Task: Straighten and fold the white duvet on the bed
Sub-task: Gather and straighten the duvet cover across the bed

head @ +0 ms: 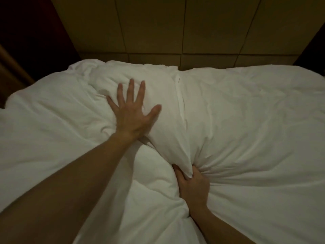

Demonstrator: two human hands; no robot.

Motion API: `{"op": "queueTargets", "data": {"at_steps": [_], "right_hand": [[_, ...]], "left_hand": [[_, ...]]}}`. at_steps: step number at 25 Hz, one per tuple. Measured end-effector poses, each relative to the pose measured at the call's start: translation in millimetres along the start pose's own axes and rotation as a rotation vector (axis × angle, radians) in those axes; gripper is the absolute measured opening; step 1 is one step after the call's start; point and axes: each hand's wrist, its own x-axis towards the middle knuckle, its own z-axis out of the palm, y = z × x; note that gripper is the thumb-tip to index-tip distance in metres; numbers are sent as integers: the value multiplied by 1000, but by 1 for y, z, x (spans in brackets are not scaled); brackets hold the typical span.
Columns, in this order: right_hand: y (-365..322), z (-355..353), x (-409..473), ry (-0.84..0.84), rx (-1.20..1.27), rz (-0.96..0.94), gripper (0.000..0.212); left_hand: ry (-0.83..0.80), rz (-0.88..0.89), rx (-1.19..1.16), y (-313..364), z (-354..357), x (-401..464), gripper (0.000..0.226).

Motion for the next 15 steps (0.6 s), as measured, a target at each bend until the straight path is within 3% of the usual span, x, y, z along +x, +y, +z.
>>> {"op": "queueTargets", "data": {"at_steps": [7,15], "right_hand": [[4,8,4,81,12,-67,40],[-20,-10,-9,95,-68,-105,45]], "left_hand": [[50,18,5,-9,53,-2,90],[2,67,-33,-18,71,-5,88]]}}
